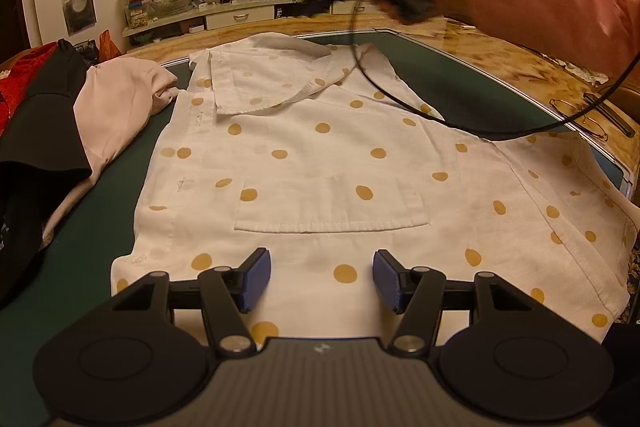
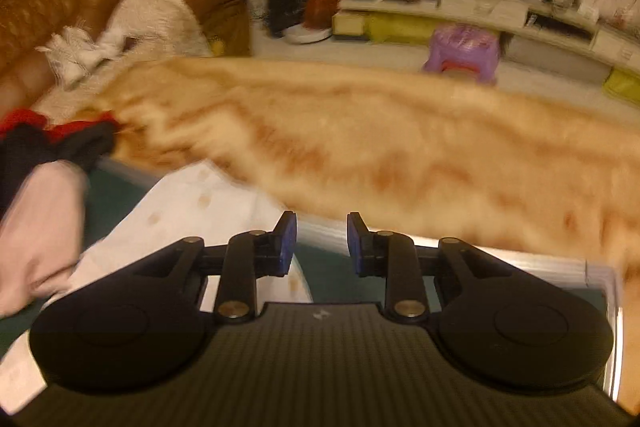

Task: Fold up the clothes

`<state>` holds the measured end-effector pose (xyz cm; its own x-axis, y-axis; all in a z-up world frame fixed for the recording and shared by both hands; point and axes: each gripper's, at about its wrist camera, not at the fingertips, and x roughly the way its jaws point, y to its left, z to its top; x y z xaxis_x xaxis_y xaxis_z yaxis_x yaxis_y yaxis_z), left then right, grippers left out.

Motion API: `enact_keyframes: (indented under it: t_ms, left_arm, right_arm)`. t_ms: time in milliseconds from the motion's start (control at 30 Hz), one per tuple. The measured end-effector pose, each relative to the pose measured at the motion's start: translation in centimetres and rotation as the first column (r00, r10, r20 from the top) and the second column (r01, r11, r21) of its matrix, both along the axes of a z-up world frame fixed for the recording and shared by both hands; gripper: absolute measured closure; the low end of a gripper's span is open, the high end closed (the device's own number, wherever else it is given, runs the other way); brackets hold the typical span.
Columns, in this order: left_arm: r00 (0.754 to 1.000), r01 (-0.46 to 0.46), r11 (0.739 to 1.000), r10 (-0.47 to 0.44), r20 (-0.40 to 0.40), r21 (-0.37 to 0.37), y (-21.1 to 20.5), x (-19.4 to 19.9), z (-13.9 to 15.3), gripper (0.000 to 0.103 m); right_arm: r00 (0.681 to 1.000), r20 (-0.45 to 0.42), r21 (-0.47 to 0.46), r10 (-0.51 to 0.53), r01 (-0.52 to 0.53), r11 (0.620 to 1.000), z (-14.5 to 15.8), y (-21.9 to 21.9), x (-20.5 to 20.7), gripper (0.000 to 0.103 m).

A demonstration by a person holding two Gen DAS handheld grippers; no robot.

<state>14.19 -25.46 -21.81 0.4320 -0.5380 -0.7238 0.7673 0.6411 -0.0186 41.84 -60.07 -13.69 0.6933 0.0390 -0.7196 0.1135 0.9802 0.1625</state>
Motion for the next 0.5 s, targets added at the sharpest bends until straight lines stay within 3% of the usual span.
enact_keyframes:
  t_ms: [67,167,367,500]
  left_arm:
    - [1.000,0.000,1.000,0.000,0.000,0.000,0.0,0.0,0.0,0.040]
    - [1.000,-0.008,1.000,0.008,0.000,-0.003,-0.1,0.1,-0.1,0.040]
    - [1.000,-0.009,1.000,0.009,0.006,0.004,-0.2,0.0,-0.1,0.039]
    - [1.000,-0.008,1.000,0.008,0.009,0.011,-0.3,-0.1,-0.1,0.039]
  right_arm:
    - [0.999,-0.035,0.061,0.041,-0.039,0.997,-0.5,-1.1,-2.8,0.070]
    - [0.995,-0.075,0.074,0.071,-0.066,0.995,-1.6,-1.4,-6.3,0.071]
    - [0.998,-0.064,0.165,0.020,-0.009,0.986,-2.8,-1.9,-9.6,0.071]
    - [0.998,-0.063,0.335,-0.027,0.047,0.941,-3.0,-3.0,-9.6,0.071]
